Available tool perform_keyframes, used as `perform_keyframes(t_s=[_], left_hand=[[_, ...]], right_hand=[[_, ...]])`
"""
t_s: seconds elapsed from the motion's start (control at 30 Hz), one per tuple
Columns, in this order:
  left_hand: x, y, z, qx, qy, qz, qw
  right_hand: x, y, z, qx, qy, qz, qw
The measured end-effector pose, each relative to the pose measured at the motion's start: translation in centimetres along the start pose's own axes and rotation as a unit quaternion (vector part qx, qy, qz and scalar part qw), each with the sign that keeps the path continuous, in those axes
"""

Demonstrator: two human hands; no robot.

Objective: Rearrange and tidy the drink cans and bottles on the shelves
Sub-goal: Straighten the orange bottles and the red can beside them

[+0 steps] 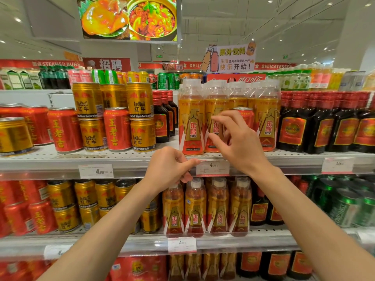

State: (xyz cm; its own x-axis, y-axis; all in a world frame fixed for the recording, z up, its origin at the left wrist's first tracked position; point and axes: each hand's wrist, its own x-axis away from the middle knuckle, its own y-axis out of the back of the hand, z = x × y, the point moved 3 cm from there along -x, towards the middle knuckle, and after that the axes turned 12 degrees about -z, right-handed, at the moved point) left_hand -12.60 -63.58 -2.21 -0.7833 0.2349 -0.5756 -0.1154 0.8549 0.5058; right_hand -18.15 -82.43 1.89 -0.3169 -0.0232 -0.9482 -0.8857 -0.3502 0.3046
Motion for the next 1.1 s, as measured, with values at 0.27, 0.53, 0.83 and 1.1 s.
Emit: perform_keyframes(t_s=[0.27, 0.53, 0.83, 1.1], left_hand=[[0.0, 0.0, 0.2, -0.001, -0.007, 0.0, 1.0], [-0.1, -0.2, 0.5, -0.003, -0.01, 0.001, 1.0], [0.1, -0.1, 0.0, -0.006, 0.01, 0.014, 1.0], [0.0, -0.2, 0.0, -0.005, 0.023, 0.014, 1.0]], right_hand=[[-4.1, -1.7, 1.1, 0.059, 0.099, 0.079, 0.99], [-3.9, -2.1, 1.1, 0.092, 0.096, 0.08, 0.988], [-3.6, -1.3, 1.0, 0.08, 0.114, 0.053, 0.989], [-0.5, 1.8, -1.5, 0.139, -0.027, 0.0, 0.99]])
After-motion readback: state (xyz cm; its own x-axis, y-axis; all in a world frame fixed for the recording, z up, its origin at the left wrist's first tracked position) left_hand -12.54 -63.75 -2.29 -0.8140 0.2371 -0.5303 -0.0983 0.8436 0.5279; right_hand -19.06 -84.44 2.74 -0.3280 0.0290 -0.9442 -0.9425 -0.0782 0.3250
